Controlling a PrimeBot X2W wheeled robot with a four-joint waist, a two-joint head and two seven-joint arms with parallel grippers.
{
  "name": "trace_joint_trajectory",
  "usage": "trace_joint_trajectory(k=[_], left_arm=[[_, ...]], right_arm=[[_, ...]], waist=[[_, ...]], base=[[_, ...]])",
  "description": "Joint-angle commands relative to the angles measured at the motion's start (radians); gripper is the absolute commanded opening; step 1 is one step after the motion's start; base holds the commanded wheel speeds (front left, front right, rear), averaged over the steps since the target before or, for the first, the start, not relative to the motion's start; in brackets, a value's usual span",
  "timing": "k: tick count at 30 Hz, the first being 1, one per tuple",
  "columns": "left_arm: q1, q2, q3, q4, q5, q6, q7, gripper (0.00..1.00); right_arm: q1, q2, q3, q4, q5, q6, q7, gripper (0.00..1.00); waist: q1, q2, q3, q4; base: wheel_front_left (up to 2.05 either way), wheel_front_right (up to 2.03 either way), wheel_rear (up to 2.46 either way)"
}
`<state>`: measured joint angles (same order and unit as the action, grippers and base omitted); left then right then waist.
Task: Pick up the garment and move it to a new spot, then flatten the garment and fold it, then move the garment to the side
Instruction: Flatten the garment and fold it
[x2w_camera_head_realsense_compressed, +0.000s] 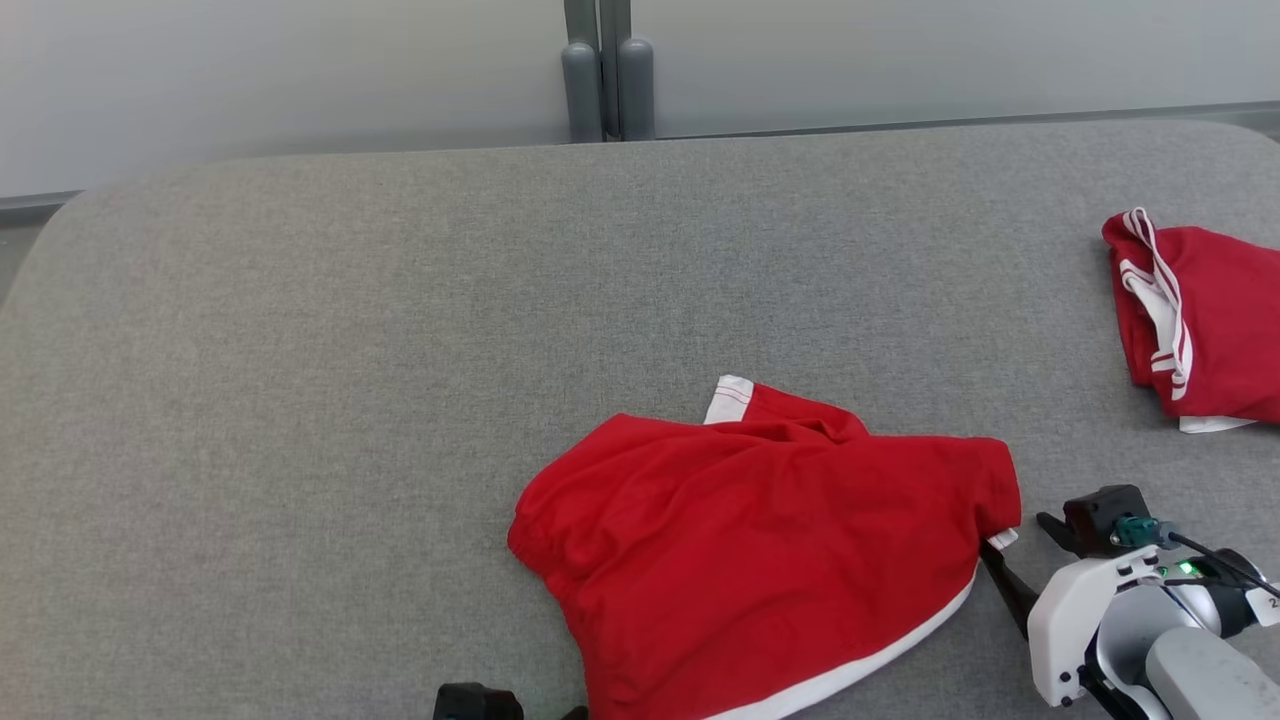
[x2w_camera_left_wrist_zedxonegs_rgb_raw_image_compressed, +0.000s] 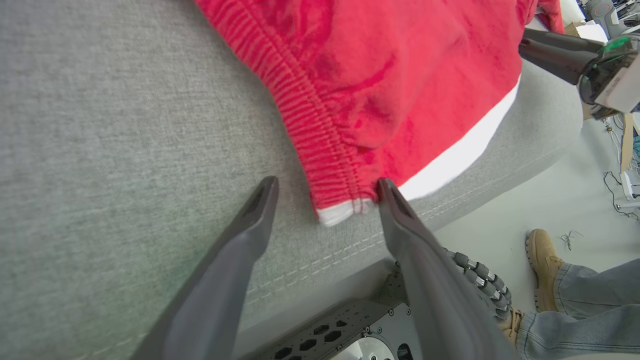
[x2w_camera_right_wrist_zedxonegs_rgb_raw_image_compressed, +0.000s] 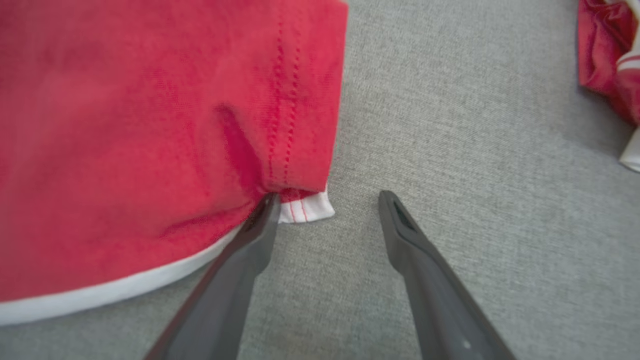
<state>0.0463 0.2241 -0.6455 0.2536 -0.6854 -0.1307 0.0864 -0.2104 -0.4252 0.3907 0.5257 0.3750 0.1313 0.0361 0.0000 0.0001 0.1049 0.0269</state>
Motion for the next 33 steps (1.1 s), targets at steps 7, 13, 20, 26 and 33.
trace_joint_trajectory(k=[7,13,20,26,33], left_arm=[[-0.056,0.01,-0.054,0.04,-0.058,0.0,-0.001,0.39],[-0.091,0.038,-0.083,0.064,-0.118,0.0,-0.012,0.0],[-0.063,0.132,-0.03,-0.188,-0.198,0.007,0.016,0.0],[-0.074,0.279,0.054,-0.586,-0.2,0.106,0.125,0.0],[-0.23,0.348,0.143,-0.888,-0.288,0.171,0.298,0.0]], right_arm=[[-0.029,-0.003,0.035,0.027,0.053,-0.001,0.018,0.65],[-0.034,-0.002,0.06,0.023,0.162,-0.002,0.01,0.0],[0.033,-0.094,-0.02,-0.276,0.476,-0.001,0.021,0.0],[0.132,-0.228,-0.201,-0.635,0.679,-0.001,0.101,0.0],[0.099,-0.258,-0.347,-0.9,0.795,-0.001,0.215,0.0]], waist=[[0.0,-0.0001,0.022,-0.003],[0.0,-0.0001,0.007,-0.006],[0.0,-0.0001,-0.048,-0.018],[0.0,-0.0001,-0.072,-0.044],[0.0,-0.0001,0.006,-0.08]], base=[[0.0,0.0,0.0],[0.0,0.0,0.0],[0.0,0.0,0.0],[0.0,0.0,0.0],[0.0,0.0,0.0]])
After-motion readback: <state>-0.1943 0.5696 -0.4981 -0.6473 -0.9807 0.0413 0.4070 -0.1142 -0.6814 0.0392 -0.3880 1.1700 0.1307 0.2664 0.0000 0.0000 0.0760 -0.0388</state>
